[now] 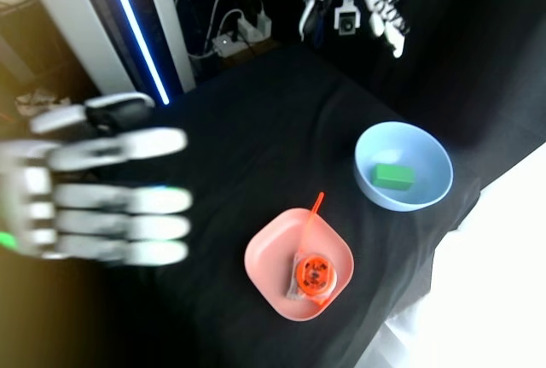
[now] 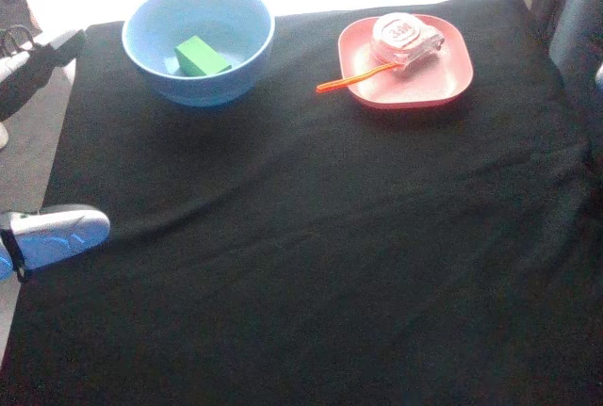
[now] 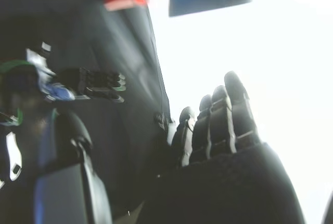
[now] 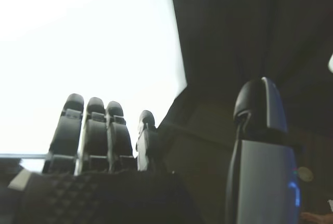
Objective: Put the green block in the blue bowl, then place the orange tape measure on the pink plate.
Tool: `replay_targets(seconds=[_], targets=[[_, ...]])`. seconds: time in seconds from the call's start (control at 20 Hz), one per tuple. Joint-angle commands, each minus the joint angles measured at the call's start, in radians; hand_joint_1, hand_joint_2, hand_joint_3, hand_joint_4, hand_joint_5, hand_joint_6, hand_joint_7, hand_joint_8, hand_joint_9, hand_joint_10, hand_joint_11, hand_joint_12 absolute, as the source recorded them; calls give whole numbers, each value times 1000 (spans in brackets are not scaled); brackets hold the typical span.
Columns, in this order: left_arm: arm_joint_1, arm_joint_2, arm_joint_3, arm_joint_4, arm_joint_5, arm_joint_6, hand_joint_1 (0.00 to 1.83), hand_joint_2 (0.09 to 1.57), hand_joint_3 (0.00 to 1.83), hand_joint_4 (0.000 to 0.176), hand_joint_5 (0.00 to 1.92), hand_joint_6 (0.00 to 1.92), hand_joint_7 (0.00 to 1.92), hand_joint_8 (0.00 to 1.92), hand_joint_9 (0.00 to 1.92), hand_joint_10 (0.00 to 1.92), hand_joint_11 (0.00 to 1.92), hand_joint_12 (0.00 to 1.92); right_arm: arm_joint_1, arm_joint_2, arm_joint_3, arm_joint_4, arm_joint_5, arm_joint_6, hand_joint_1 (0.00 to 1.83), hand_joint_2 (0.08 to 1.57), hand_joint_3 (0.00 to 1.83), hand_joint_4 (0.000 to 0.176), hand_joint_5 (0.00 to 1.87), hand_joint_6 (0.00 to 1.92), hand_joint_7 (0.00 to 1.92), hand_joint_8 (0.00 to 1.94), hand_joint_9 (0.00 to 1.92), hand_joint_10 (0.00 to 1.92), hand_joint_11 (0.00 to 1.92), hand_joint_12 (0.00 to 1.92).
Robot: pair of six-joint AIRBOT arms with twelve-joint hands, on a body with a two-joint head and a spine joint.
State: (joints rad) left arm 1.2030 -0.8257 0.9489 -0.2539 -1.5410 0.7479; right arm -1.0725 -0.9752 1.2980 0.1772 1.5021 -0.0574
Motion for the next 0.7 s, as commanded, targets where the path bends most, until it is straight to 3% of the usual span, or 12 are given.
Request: replay_targets(seconds=[0.0,0.05,0.2,0.25,0.3,0.35,0.4,0.45,0.5,0.55,0.6,0.65], targets=[[-2,-1,-3,-8,-164,-3,314,1041,14,75,0,0,0,0,1,0,0,280,13,3,-5,18,168,4,696,846,16,176,0,0,0,0,0,0,0,0],[-2,-1,-3,-8,-175,-3,299,1093,17,73,24,4,0,0,0,0,0,63,13,4,-8,19,178,2,636,894,11,176,0,0,0,0,0,0,0,0],[-26,1,1,4,-191,3,172,1176,11,62,0,0,0,0,0,0,0,0,13,6,-21,16,214,-1,770,916,10,176,0,0,0,0,0,0,0,0],[-51,0,4,22,-191,6,77,1154,1,67,0,0,0,0,0,0,0,0,12,6,-26,10,229,-1,765,927,13,176,0,0,0,0,0,0,0,0],[-77,-1,6,41,-191,11,175,1133,0,91,0,0,0,0,0,0,0,0,12,8,-35,4,259,-1,750,936,14,175,0,0,0,0,0,0,0,0],[-89,-1,6,50,-191,15,94,1171,9,51,0,0,0,0,0,0,22,9,12,11,-42,0,260,-1,555,988,11,145,0,0,0,0,0,0,0,0],[-115,-2,7,67,-192,22,30,1190,14,51,0,0,0,0,0,0,23,10,12,19,-53,-12,260,-1,487,1008,12,135,0,0,0,0,0,0,0,0],[-142,-2,10,87,-192,31,73,1139,2,131,0,0,0,0,77,7,124,67,12,32,-68,-28,261,-5,445,1022,12,116,0,0,34,10,42,13,6,2],[-165,-2,11,104,-192,44,53,1140,4,160,0,0,0,0,98,9,136,80,12,44,-81,-42,261,-16,479,1041,6,104,0,0,71,6,89,12,59,27],[-181,1,10,120,-192,59,138,1155,3,173,0,0,0,0,226,17,112,364,13,55,-92,-54,261,-31,523,1138,12,70,84,9,73,2,87,4,42,21],[-190,6,10,133,-192,70,173,1173,5,175,0,0,253,39,345,25,22,722,13,59,-94,-63,261,-38,606,1105,0,89,62,5,14,0,104,8,80,38],[-192,8,10,136,-192,74,206,1133,0,176,0,0,256,18,369,18,4,905,13,59,-93,-66,261,-40,774,1025,0,58,264,20,153,14,257,30,208,125]])
